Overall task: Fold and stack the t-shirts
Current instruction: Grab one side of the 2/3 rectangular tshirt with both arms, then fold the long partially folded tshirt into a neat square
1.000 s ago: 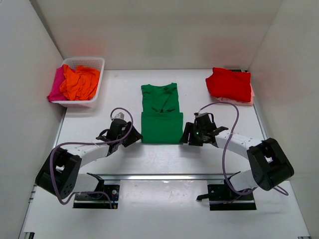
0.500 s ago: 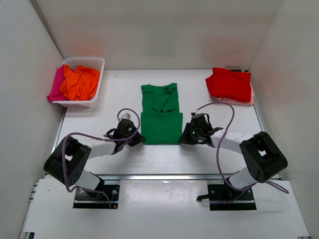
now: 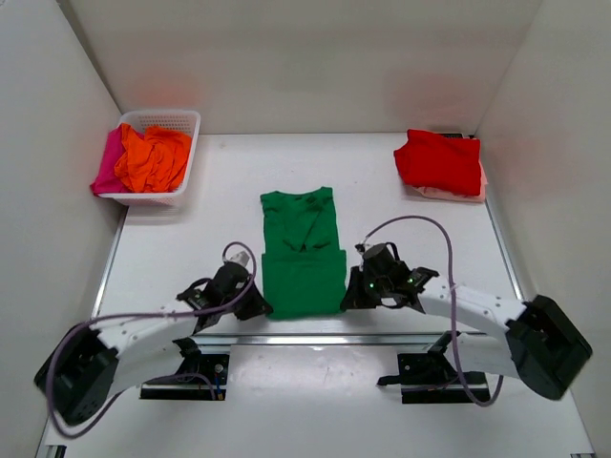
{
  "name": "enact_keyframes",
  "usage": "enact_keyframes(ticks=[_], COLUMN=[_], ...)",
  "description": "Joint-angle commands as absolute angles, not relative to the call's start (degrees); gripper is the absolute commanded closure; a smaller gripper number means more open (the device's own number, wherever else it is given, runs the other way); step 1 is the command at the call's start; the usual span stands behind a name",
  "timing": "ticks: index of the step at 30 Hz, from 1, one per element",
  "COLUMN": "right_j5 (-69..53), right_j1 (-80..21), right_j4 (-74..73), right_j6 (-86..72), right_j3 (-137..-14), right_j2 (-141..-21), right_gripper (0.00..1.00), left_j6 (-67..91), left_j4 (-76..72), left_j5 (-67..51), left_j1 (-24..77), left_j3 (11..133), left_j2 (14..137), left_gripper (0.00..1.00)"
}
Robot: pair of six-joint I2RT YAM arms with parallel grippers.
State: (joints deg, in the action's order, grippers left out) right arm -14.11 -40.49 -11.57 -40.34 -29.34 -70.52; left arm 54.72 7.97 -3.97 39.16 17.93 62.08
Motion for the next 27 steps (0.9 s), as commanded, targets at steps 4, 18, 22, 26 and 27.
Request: enact_keyframes(ticks=[4,18,22,26,27], right_j5=[-13.89,-30.05,-31.03,-31.38,-31.90], right_j1=[-47.98,-34.30,-28.49,-25.85,-25.14], right_j4=[-19.33,-34.01,-37.61,-36.83,-35.87], right_j6=[-46.75,-33.41,-26.91,-22.86,-22.50], right_j3=[-25.14,-41.65,-51.49,-59.57,-61.16], right_j2=[-58.54,-60.72,-68.00,-74.08,-76.53], right_gripper=[1.00,1.00,1.00,1.00,1.00], left_j6=[61.17,58.29,53.36,52.30,51.77], left_j4=[26.86,32.79,29.71,22.08,19.62], left_j5=[-7.12,-16.52,-14.60,-14.41,-14.85], left_j1=[40.87,29.46,24.97,21.46,20.40], left_j3=[11.07,25.20,34.17,36.82,37.44], left_j2=[39.33,35.84,44.28,50.00,52.10], left_gripper=[1.00,1.00,0.97,0.95,0.94])
